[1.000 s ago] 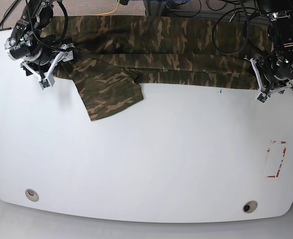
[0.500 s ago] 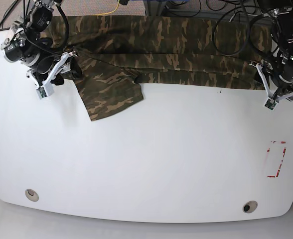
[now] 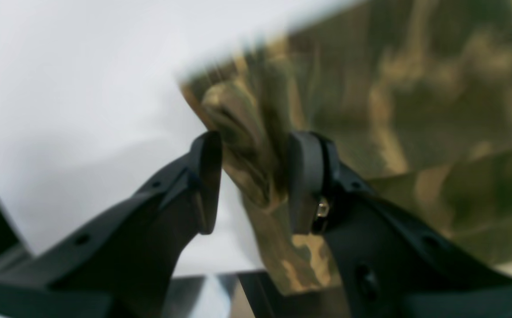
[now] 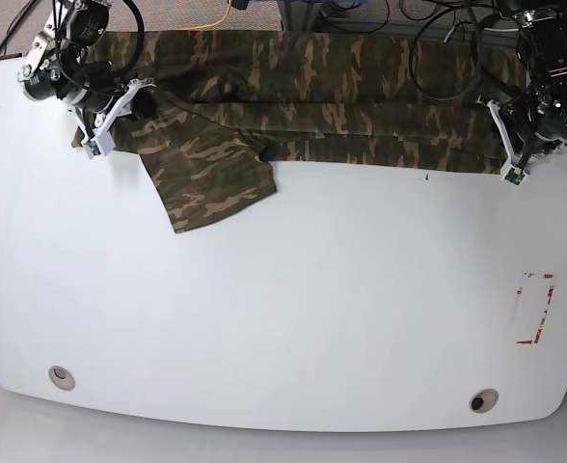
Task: Layout the t-shirt on the table in an organized manner, then fold the t-shirt properly
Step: 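Lower the folded edge with both grippers and release it onto the shirt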
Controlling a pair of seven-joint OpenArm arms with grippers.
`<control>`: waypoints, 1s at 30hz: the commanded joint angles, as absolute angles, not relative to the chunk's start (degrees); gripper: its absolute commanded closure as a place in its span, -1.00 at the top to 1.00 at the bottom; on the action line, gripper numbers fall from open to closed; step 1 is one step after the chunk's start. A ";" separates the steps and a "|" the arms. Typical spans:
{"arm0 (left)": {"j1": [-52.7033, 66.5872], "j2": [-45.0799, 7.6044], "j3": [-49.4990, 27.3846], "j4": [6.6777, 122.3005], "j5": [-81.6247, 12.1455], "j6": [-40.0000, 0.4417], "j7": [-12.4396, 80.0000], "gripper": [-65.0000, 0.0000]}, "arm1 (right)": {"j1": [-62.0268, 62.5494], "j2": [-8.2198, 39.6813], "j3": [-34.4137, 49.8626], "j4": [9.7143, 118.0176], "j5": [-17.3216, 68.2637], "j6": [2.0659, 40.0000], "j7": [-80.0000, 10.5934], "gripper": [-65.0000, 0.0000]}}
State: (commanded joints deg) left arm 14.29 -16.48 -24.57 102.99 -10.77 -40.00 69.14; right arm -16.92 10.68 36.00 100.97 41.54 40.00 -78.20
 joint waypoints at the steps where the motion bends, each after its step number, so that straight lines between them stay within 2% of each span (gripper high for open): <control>1: 14.37 -16.57 -24.57 102.55 -10.77 -40.00 69.14 -0.36 | -17.10 10.86 36.00 100.18 41.54 40.00 -78.11 -0.68; 6: 15.34 -16.75 -24.57 99.74 -10.77 -40.00 68.97 -0.37 | -17.19 11.82 36.00 96.31 41.54 40.00 -77.93 -0.68; 11: 14.29 -16.75 -24.22 96.04 -10.77 -40.00 66.95 -0.37 | -17.10 12.79 35.65 91.91 41.45 40.00 -73.63 -0.67; 17: 10.42 -17.89 -19.38 90.77 -9.71 -40.00 62.99 -0.37 | -15.60 16.84 28.97 85.05 40.48 40.00 -65.54 -0.68; 21: 5.76 -17.45 -18.33 86.11 -6.90 -40.00 61.67 -0.37 | -13.32 17.98 26.68 80.57 36.09 40.00 -60.97 -0.68; 30: -1.45 -17.54 -18.33 78.81 -4.88 -40.00 60.53 -0.37 | -4.53 17.98 26.68 75.38 27.47 40.00 -58.51 -0.68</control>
